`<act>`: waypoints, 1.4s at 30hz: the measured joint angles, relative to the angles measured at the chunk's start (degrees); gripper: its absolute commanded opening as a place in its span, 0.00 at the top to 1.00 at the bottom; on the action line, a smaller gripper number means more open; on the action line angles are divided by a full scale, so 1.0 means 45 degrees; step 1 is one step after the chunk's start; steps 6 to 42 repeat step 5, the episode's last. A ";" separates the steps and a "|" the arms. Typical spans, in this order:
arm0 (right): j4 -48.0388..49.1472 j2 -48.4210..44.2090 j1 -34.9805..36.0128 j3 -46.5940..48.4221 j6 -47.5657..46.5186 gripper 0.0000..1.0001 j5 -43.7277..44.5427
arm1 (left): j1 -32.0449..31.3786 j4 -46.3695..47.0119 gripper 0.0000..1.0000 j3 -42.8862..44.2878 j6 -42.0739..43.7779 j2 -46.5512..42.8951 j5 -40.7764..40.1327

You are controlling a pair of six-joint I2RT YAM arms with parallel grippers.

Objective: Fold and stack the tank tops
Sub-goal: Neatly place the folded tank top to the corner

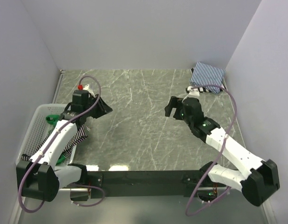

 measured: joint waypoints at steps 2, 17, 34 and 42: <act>-0.0102 -0.0573 0.0000 -0.0243 0.0034 0.02 -0.0019 | 0.0000 0.0010 0.63 -0.0209 -0.0034 -0.0005 -0.0078; 0.0005 -0.0884 0.0000 -0.0136 0.0029 0.02 -0.0005 | 0.0000 0.0010 0.63 -0.0413 -0.0053 -0.0083 -0.0223; 0.0005 -0.0884 0.0000 -0.0136 0.0029 0.02 -0.0005 | 0.0000 0.0010 0.63 -0.0413 -0.0053 -0.0083 -0.0223; 0.0005 -0.0884 0.0000 -0.0136 0.0029 0.02 -0.0005 | 0.0000 0.0010 0.63 -0.0413 -0.0053 -0.0083 -0.0223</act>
